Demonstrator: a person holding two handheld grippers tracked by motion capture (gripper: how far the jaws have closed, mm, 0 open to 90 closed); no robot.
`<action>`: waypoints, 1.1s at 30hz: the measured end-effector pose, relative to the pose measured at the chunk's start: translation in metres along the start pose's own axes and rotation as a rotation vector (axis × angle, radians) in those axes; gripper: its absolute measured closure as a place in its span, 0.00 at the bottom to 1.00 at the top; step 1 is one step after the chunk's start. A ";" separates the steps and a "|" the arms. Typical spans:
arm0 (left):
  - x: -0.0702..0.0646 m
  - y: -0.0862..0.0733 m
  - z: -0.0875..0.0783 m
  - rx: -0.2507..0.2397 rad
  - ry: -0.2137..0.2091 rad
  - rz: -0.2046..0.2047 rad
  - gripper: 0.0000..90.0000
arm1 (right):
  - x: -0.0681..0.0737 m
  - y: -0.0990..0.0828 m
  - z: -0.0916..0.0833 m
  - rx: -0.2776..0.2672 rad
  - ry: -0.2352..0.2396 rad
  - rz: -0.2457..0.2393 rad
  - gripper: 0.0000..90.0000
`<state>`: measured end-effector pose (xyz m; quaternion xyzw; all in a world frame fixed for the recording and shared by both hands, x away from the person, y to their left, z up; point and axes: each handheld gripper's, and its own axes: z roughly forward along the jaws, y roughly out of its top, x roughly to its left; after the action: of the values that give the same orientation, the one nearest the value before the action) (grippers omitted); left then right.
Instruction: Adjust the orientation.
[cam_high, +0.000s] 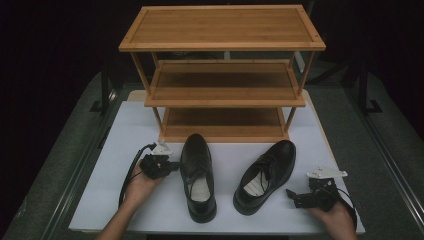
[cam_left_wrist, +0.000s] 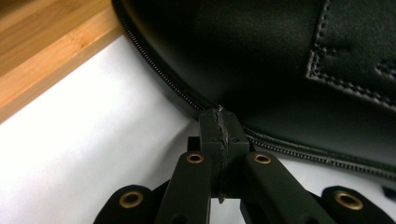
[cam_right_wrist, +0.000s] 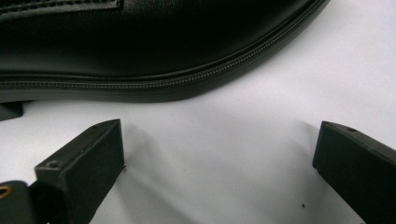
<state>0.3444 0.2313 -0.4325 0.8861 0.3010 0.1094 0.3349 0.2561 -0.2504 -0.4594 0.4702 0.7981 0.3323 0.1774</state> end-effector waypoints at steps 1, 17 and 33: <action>0.000 0.001 0.002 -0.005 0.002 -0.001 1.00 | 0.000 0.000 0.000 0.000 0.000 0.000 0.02; -0.006 0.014 0.012 -0.002 0.007 0.024 1.00 | 0.000 0.000 0.000 0.000 0.000 0.000 0.02; 0.014 -0.012 -0.013 -0.016 0.021 -0.062 0.44 | 0.000 0.000 0.000 0.002 0.000 0.001 0.02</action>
<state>0.3446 0.2535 -0.4304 0.8724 0.3309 0.1106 0.3423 0.2562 -0.2503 -0.4594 0.4706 0.7982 0.3318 0.1768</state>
